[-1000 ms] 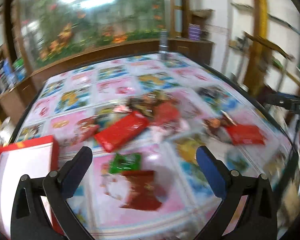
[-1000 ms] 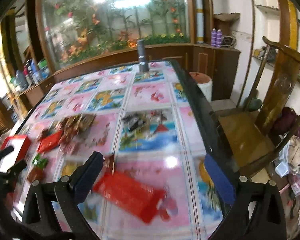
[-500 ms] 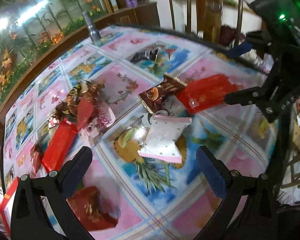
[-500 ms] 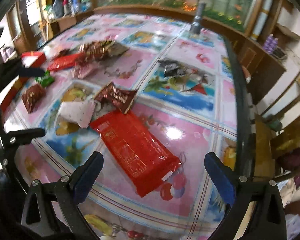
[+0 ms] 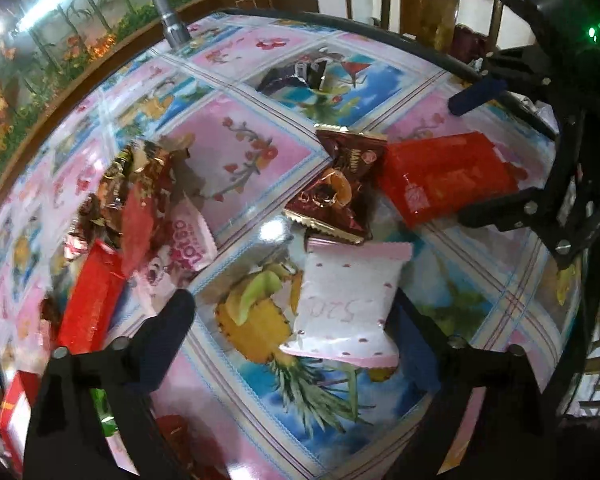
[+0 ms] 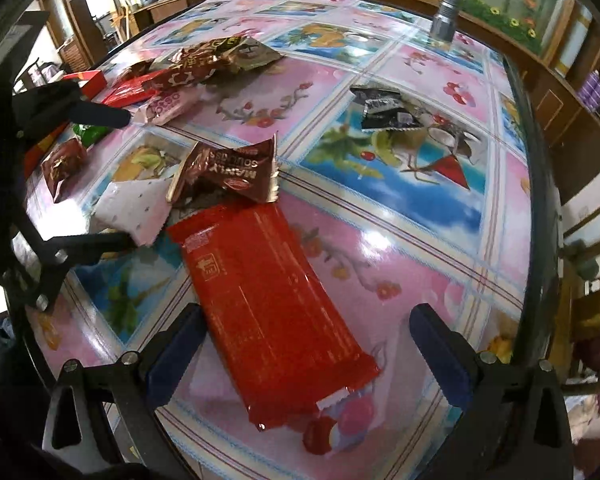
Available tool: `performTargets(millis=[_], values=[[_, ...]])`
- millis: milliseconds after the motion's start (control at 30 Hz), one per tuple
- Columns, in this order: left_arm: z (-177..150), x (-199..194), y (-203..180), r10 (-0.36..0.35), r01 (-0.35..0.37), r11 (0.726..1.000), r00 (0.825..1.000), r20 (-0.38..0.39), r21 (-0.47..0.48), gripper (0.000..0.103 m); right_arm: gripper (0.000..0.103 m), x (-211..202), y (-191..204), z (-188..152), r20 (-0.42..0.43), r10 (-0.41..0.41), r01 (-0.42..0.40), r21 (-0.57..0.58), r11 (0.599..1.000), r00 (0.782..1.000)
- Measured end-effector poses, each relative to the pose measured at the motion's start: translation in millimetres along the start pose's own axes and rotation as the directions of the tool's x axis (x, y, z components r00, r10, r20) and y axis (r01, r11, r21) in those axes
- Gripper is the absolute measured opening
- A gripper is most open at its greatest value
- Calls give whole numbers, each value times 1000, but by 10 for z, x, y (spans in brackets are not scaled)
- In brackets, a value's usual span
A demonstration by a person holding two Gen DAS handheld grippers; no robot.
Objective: Organize snacks
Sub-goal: 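Reach the left tool to the white candy pouch while the right tool grasps a red wafer pack, then carry the red wafer pack in the right tool to the red-rimmed box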
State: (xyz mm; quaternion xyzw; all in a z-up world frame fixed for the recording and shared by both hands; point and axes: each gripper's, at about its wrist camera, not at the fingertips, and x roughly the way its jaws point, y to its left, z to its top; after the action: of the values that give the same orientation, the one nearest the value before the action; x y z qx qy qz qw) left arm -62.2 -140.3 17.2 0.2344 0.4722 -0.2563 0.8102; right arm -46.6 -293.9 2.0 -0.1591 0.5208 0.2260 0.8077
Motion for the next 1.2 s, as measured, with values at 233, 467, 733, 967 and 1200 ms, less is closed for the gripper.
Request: performTargets(millis=[233,467,733,967,1200], values=[[55,7,27,-97,97,995,995,7,-29,67,103,45,35,65,12,-2,2,-13,1000,1000],[29,-42,13,-117,120,991,992,47,-63,41,90,24,111,54,8,-20,20,24,1000,1000],[-172,-130,134,-118,129,981,989,85,-143,40,54,-72,322,17,8,-46,44,102,994,999],[-534,-377,323,-23,54,970,991,133,-237,36,51,-75,624,45,28,-53,50,109,993,998],[-859,-749,557,95,-25,944,975,200,-329,27,51,-39,1080,162,48,-36,32,69,997,998]])
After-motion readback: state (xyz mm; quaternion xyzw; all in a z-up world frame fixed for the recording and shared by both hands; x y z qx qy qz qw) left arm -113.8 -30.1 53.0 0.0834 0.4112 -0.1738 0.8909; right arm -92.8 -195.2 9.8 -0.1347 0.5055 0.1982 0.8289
